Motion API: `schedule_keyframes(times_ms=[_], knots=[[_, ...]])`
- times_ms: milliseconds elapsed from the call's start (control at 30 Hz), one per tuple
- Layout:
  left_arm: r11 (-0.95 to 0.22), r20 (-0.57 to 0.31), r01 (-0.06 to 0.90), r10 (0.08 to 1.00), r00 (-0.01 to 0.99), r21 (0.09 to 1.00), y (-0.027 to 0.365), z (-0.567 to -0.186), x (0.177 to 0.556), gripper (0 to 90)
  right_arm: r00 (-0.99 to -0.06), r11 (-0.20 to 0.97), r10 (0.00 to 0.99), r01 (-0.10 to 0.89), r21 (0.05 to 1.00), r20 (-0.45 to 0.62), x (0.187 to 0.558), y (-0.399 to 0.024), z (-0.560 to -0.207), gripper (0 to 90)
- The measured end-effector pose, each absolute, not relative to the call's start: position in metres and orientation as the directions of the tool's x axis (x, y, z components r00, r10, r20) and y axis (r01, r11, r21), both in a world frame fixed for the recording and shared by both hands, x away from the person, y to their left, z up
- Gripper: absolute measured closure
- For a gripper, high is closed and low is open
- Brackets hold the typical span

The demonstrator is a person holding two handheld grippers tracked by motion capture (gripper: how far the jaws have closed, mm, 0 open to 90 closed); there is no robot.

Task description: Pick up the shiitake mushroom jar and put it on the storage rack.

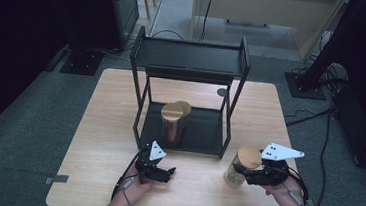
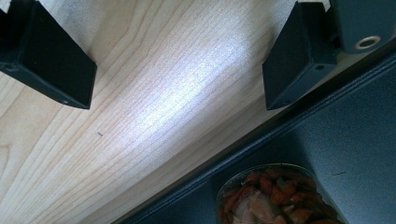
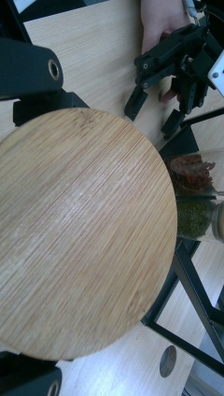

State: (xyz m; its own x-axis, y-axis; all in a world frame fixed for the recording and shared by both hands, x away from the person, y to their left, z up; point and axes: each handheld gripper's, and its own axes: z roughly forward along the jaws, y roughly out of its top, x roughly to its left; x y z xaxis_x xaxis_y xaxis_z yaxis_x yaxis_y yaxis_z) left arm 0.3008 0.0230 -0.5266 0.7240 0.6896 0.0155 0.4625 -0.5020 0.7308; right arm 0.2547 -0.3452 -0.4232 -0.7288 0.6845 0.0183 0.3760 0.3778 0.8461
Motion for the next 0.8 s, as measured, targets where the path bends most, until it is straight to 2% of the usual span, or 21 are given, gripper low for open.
schedule_keyframes(times_ms=[567,800], knots=[[-0.502,0.016,0.463,0.69,0.724,0.731,0.023,-0.527,0.301,10.2,-0.68,0.342,0.732,0.404,0.849,0.028,0.259,-0.336,-0.423,24.9],[-0.503,0.017,0.462,0.689,0.724,0.731,0.023,-0.527,0.301,10.2,-0.675,0.361,0.738,0.392,0.846,-0.002,0.258,-0.328,-0.423,24.9]])
